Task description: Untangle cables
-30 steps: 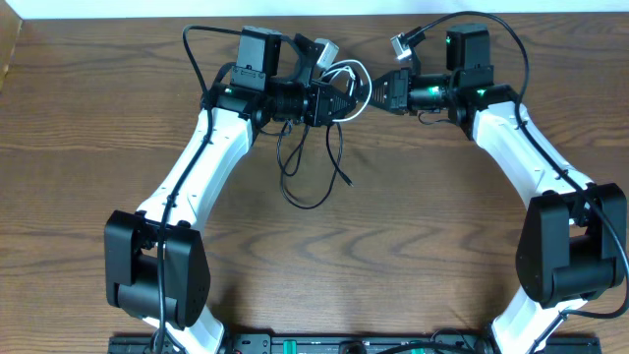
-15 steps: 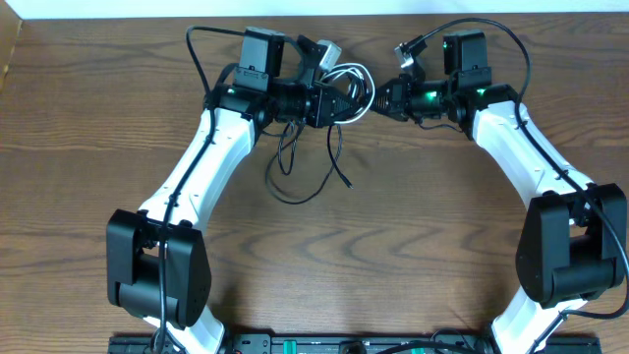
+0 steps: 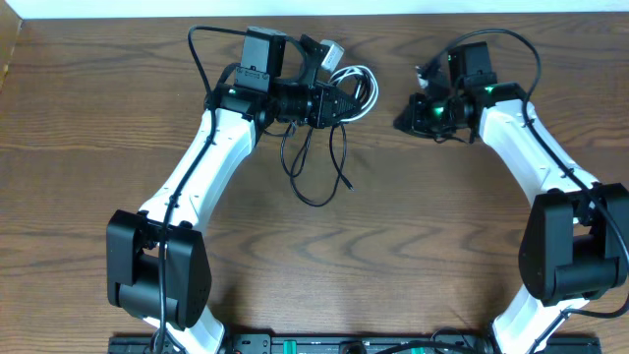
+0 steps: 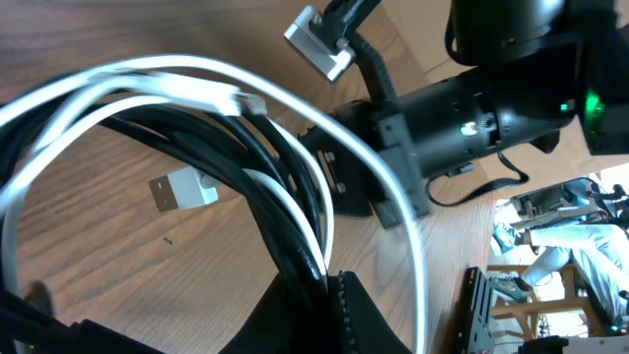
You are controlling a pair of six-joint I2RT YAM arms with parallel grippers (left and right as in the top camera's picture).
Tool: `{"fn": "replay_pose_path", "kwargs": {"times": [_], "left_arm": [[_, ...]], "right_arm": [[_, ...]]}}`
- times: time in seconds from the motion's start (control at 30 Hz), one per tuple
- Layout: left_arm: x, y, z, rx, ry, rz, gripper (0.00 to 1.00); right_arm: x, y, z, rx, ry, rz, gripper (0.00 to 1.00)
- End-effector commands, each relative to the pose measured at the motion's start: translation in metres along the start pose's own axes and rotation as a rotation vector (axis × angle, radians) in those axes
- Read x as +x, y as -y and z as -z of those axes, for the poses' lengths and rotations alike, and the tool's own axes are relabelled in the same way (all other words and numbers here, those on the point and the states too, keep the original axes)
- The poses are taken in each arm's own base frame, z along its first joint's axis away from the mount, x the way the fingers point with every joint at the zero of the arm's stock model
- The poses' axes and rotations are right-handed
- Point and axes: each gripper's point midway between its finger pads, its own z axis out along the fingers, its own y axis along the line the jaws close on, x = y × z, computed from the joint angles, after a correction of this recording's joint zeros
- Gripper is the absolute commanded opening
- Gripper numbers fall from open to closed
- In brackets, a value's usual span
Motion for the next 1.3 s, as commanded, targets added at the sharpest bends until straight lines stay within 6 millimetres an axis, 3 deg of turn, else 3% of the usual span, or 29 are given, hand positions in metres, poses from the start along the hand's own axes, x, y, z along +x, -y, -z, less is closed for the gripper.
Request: {"fn": "replay_pose_path", "kwargs": {"times": [0.0, 0.07, 0.13, 0.23, 0.4, 0.53, 0.73, 1.27], "left_arm": [[-0.006, 0.009, 0.005, 0.029, 0.014, -0.016, 0.08], [-0.005, 0.009, 0.005, 0.028, 0.012, -0.014, 0.08], [-0.002, 0.007, 0.004, 0.028, 0.008, -0.008, 0.07], [0.0, 0.007, 0.004, 0.027, 0.002, 0.001, 0.08], [0.002, 0.007, 0.004, 0.026, -0.004, 0.008, 0.08], [0.002, 0.007, 0.004, 0.026, -0.004, 0.008, 0.07], [0.003, 0.013, 0.004, 0.065, -0.009, -0.018, 0.08], [0.004, 0.017, 0.004, 0.088, -0.01, -0.092, 0.08]], "right_arm": [[-0.006, 0.03, 0.005, 0.144, 0.035, 0.028, 0.01], [-0.005, 0.025, 0.005, 0.107, 0.025, 0.025, 0.12], [-0.002, 0.005, 0.005, -0.013, 0.002, 0.063, 0.37], [0.0, -0.031, 0.013, -0.246, -0.017, 0.146, 0.45], [-0.008, -0.065, 0.045, -0.558, 0.002, 0.183, 0.43], [-0.018, -0.07, 0.062, -0.649, 0.018, 0.145, 0.39], [-0.031, -0.076, 0.065, -0.665, 0.016, 0.036, 0.35], [-0.026, -0.099, 0.057, -0.686, -0.044, -0.043, 0.33]]}}
